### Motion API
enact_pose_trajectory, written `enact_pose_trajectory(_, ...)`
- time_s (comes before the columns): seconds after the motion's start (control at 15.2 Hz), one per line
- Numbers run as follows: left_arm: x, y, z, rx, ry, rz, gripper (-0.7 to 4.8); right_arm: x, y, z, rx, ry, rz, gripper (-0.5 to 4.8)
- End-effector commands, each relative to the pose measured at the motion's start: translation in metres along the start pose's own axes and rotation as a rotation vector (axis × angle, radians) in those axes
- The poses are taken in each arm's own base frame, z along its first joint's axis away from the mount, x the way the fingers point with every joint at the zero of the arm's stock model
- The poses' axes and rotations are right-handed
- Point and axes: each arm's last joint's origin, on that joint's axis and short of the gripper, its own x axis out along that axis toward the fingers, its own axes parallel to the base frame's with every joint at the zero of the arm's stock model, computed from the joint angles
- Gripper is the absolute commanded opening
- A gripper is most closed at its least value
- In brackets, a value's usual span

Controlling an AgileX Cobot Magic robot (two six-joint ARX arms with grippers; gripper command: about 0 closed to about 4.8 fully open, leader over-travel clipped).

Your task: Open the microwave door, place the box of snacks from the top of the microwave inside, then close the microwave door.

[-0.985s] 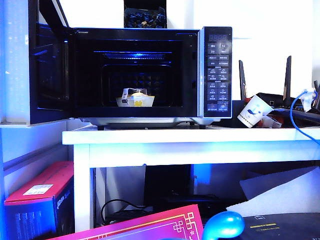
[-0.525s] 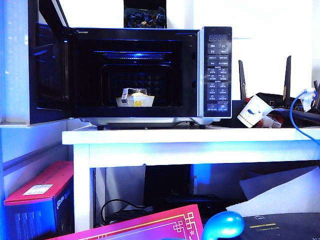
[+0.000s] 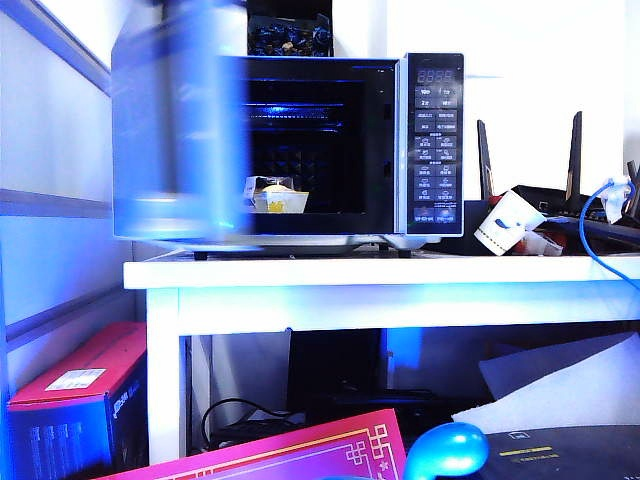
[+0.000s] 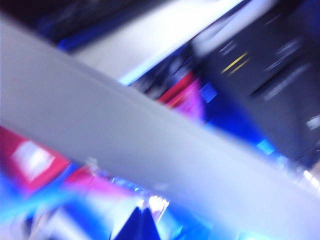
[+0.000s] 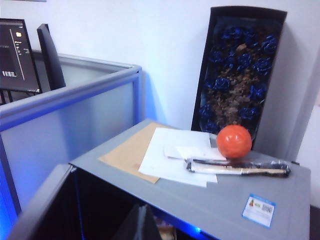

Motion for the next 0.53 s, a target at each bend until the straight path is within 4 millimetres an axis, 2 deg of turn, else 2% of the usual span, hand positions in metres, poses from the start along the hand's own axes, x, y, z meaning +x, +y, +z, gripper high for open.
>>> enact_pose_trajectory(0.07,0.011,-0.008,0.012,0.097,-0.077,-0.076,-0.06,-0.005,0.001,0.01,-0.009,-0.071,0.001,-0.05)
enact_pose_trajectory(0.26,0.029,-0.013,0.026,0.163,-0.152,-0.129,-0.06,-0.005,0.001,0.011,-0.011,-0.084,0.0,-0.05)
enact_pose_trajectory(0.53,0.05,-0.004,0.044,0.216,-0.276,-0.153,-0.06,-0.006,0.0,0.014,-0.015,-0.115,-0.012,-0.05)
